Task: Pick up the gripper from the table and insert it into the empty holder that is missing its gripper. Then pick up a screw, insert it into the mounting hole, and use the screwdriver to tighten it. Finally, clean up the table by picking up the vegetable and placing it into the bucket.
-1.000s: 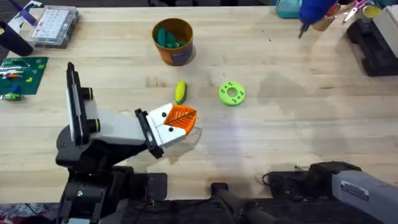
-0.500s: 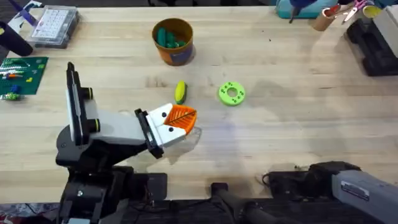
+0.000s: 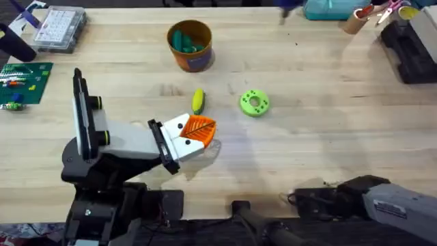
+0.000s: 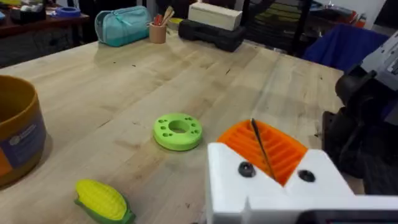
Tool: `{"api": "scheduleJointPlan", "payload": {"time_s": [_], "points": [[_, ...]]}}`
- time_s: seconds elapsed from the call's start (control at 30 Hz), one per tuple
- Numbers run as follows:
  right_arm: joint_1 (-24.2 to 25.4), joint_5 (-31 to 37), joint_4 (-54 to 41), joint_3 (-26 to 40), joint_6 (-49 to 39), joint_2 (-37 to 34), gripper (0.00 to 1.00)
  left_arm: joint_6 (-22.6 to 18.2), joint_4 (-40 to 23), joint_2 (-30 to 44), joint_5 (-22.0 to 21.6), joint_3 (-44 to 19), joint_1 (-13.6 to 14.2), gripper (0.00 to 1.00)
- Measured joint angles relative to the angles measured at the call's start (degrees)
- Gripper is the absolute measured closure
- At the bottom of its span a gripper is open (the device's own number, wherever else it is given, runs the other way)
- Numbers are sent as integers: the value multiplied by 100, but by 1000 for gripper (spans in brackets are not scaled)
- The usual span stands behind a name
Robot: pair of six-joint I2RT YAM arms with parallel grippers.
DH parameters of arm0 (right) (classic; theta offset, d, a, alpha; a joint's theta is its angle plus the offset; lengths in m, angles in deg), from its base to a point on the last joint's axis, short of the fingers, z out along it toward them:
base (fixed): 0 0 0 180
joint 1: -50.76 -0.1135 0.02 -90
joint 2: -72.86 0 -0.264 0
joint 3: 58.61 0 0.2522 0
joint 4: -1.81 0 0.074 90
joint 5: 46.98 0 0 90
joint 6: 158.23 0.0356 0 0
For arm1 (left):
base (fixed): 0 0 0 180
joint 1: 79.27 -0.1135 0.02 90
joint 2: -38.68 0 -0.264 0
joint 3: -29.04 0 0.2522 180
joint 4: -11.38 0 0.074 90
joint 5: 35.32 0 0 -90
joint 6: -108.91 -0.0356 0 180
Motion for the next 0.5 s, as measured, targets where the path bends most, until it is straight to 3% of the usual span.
{"api": "scheduleJointPlan", "payload": {"time_s": [0.33, 0.5], "points": [[-1184, 402, 537, -61, 271, -439, 974, 0, 0, 0, 0, 0, 0, 984], [-1578, 551, 1397, -471, 383, -350, 974, 0, 0, -1, 0, 0, 0, 984]]}}
